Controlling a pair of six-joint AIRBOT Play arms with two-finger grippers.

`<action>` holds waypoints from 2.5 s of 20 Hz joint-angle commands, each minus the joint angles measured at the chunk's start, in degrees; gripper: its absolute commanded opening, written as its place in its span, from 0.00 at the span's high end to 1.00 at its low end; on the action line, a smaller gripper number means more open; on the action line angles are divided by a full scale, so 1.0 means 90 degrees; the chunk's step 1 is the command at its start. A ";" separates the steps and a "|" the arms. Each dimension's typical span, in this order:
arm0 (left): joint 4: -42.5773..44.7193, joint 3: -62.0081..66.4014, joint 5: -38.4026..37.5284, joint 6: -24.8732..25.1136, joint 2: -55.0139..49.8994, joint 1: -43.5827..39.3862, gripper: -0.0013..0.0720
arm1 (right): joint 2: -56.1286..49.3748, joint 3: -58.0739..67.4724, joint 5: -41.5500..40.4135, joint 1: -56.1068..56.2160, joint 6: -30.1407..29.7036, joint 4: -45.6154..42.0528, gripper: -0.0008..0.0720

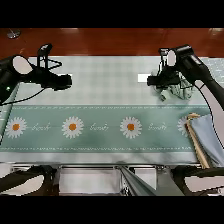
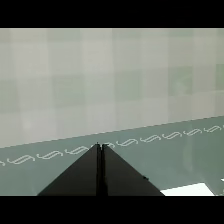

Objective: Fold the shirts.

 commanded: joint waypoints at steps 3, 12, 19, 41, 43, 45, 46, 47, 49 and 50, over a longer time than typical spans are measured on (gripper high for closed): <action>0.0000 0.0000 0.0002 -0.0002 -0.0005 0.0005 0.95 | -0.0005 0.0005 0.0002 0.0000 0.0000 0.0002 0.96; 0.0000 0.0000 0.0002 0.0000 -0.0005 0.0005 0.95 | -0.0002 0.0005 0.0002 0.0000 0.0000 0.0002 0.96; -0.0017 0.0000 0.0906 0.0000 -0.0051 0.0005 0.94 | -0.0005 0.0005 -0.0869 0.0000 0.0087 -0.0709 0.78; 0.0192 0.0243 0.1166 0.0058 -0.0537 0.0301 0.03 | -0.0950 0.0396 -0.0651 -0.3140 -0.1163 0.2786 0.96; 0.0189 0.0442 0.0197 0.0457 -0.0209 0.0614 0.03 | -0.0401 0.0906 -0.0758 -0.3099 -0.1328 0.2756 0.96; 0.0187 0.0406 -0.0321 0.0559 0.0403 0.0879 0.03 | 0.0321 0.1440 -0.1141 -0.3094 -0.1411 0.2807 0.96; 0.0160 0.0308 -0.0444 0.0559 0.0809 0.0923 0.03 | 0.0724 0.1659 -0.1387 -0.3094 -0.1423 0.2871 0.96; 0.0134 0.0136 -0.0447 0.0556 0.1239 0.0901 0.03 | 0.1105 0.1790 -0.1622 -0.3094 -0.1486 0.2982 0.96; -0.0206 -0.0413 -0.0427 0.0425 0.2169 0.0753 0.03 | 0.1836 0.1974 -0.1938 -0.3094 -0.1766 0.3252 0.96; -0.0345 -0.0733 -0.0389 0.0328 0.2606 0.0648 0.03 | 0.2130 0.2113 -0.1938 -0.3094 -0.1991 0.3417 0.96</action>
